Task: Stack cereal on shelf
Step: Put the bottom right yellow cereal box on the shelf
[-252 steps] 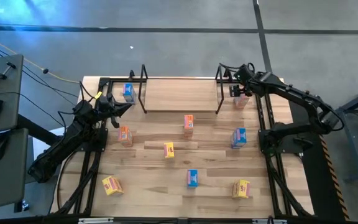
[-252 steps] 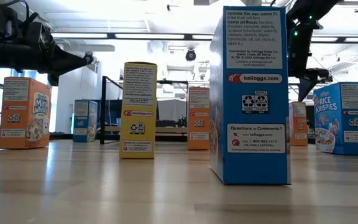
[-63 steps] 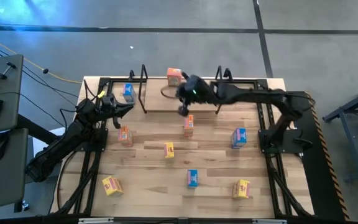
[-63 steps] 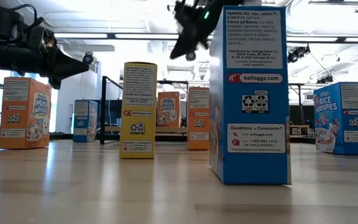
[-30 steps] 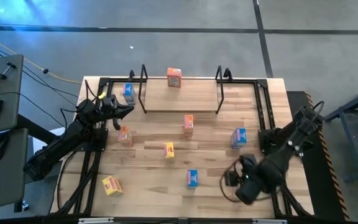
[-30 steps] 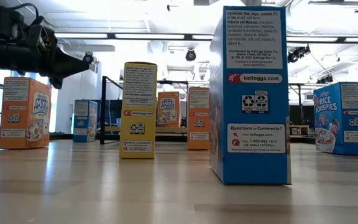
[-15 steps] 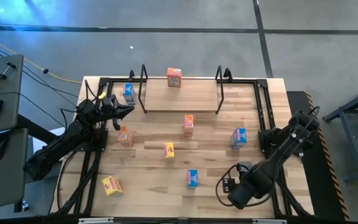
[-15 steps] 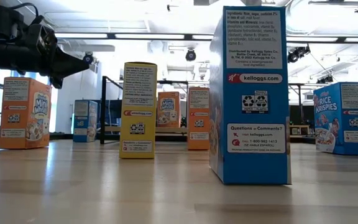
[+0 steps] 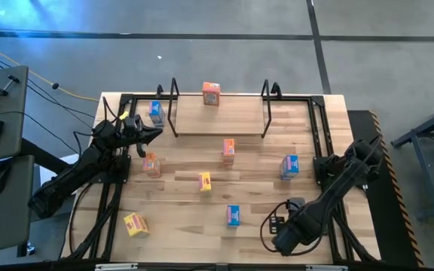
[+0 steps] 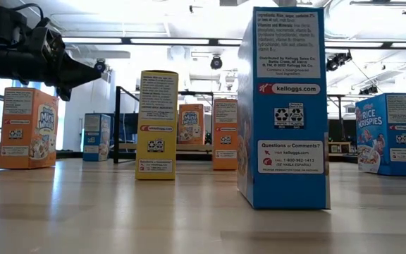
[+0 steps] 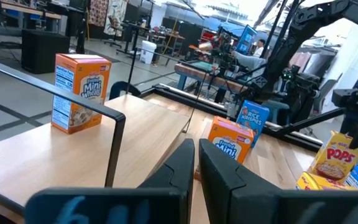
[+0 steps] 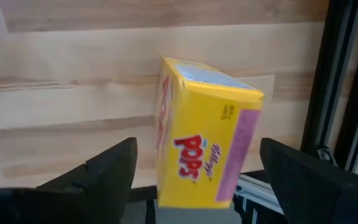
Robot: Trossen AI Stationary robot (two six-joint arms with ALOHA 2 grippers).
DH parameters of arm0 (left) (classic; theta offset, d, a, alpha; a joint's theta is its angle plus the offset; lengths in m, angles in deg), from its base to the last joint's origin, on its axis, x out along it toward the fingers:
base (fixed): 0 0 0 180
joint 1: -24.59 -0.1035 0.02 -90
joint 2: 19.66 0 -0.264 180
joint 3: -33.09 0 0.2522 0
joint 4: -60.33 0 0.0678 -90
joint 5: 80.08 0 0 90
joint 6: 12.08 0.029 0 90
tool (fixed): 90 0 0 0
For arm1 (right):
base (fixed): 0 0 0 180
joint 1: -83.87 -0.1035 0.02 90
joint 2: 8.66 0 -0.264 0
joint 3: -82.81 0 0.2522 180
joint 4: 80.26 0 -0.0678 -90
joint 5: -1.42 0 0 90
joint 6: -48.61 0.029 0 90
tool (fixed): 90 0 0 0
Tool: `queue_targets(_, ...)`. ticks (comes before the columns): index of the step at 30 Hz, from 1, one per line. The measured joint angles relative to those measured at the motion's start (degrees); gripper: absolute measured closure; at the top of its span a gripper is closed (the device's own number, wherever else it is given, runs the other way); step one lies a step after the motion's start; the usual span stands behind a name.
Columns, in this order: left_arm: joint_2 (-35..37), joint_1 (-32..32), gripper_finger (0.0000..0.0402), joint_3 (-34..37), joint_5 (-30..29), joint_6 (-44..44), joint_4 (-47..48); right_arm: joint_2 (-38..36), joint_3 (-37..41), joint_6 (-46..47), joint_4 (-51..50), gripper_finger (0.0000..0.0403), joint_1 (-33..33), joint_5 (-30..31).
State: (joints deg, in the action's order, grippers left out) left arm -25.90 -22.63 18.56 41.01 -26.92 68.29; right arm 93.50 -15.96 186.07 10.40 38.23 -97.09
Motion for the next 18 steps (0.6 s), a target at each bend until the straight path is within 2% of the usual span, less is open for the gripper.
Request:
queue_targets(6, 0.0, 0.0, 0.0385, 0.0, 0.0, -0.1, -0.03, 1.47, 0.0, -0.93, 0.81, 0.0106, 0.86, 1.88)
queue_targets(18, 0.0, 0.0, 0.0385, 0.0, 0.0, -0.6, -0.03, 1.47, 0.0, -1.43, 0.02, 0.0207, 1.38, 2.38)
